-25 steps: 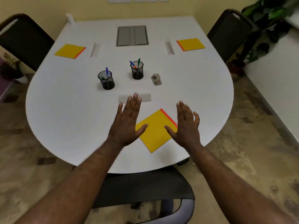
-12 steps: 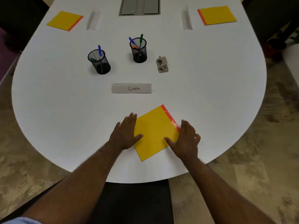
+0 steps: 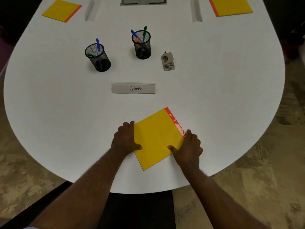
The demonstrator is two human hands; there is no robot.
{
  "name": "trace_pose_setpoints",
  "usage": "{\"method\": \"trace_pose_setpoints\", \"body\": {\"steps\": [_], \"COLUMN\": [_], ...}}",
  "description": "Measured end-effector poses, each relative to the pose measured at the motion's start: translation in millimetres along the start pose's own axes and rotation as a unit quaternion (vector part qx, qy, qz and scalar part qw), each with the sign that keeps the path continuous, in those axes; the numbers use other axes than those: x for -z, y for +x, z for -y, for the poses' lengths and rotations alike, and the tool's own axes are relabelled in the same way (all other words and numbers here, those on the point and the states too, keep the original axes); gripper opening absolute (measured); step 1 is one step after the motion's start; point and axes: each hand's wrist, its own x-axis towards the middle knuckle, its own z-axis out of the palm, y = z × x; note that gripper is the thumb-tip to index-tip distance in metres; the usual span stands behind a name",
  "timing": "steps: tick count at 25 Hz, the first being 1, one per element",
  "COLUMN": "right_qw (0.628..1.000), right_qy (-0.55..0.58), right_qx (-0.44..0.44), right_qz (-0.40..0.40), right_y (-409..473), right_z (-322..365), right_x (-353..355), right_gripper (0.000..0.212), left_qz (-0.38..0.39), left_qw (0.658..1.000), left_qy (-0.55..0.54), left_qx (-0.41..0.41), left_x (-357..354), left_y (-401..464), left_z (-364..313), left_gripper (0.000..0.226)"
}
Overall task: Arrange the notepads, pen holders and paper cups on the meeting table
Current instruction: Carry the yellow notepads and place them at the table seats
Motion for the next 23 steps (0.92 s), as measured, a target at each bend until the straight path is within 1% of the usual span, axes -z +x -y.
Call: {"method": "trace_pose_setpoints", "body": {"steps": [3,6,9,10,12,13,14,15,16,18,19,20,23], "right_qw": [1.0,0.999,0.991,0.986,0.98,0.978,0.976,0.972,0.968,0.954,0.943,0.929,0.889], "right_qy": [0.011,0.022,0.13,0.161,0.195,0.206,0.217,0.229,0.245,0.286,0.311,0.341,0.414], "right_qx": [-0.023,-0.031,-0.04,-0.04,-0.026,-0.015,-0.004,0.006,0.014,0.013,0.001,-0.018,-0.061], "right_qz": [0.005,0.018,0.021,0.012,-0.015,-0.027,-0.036,-0.044,-0.054,-0.093,-0.119,-0.141,-0.185], "right_y": [9,19,24,24,22,21,17,14,10,-1,-8,-15,-40], "right_z": [3,4,6,6,6,5,5,6,7,10,12,14,21], "right_x": [4,10,12,13,16,19,24,30,37,54,65,76,109], "right_gripper": [0.102,0.093,0.079,0.073,0.061,0.057,0.053,0.05,0.048,0.044,0.045,0.047,0.047], "left_qz": [0.003,0.011,0.02,0.023,0.042,0.055,0.063,0.067,0.071,0.066,0.062,0.06,0.048], "left_qw": [1.0,1.0,0.999,0.999,0.99,0.977,0.965,0.957,0.952,0.941,0.933,0.924,0.89], "left_qy": [0.023,0.018,0.013,-0.008,-0.131,-0.2,-0.247,-0.271,-0.286,-0.322,-0.345,-0.369,-0.441], "left_qx": [0.007,0.023,0.031,0.021,-0.021,-0.044,-0.064,-0.075,-0.079,-0.078,-0.08,-0.083,-0.105], "left_x": [4,9,15,17,24,29,36,43,49,56,61,67,80], "left_y": [6,16,21,21,15,9,-1,-11,-18,-31,-40,-49,-82], "left_z": [3,4,7,9,14,17,18,18,18,18,17,14,1], "left_gripper": [0.118,0.114,0.1,0.092,0.075,0.073,0.077,0.079,0.072,0.033,0.019,0.016,0.016]}}
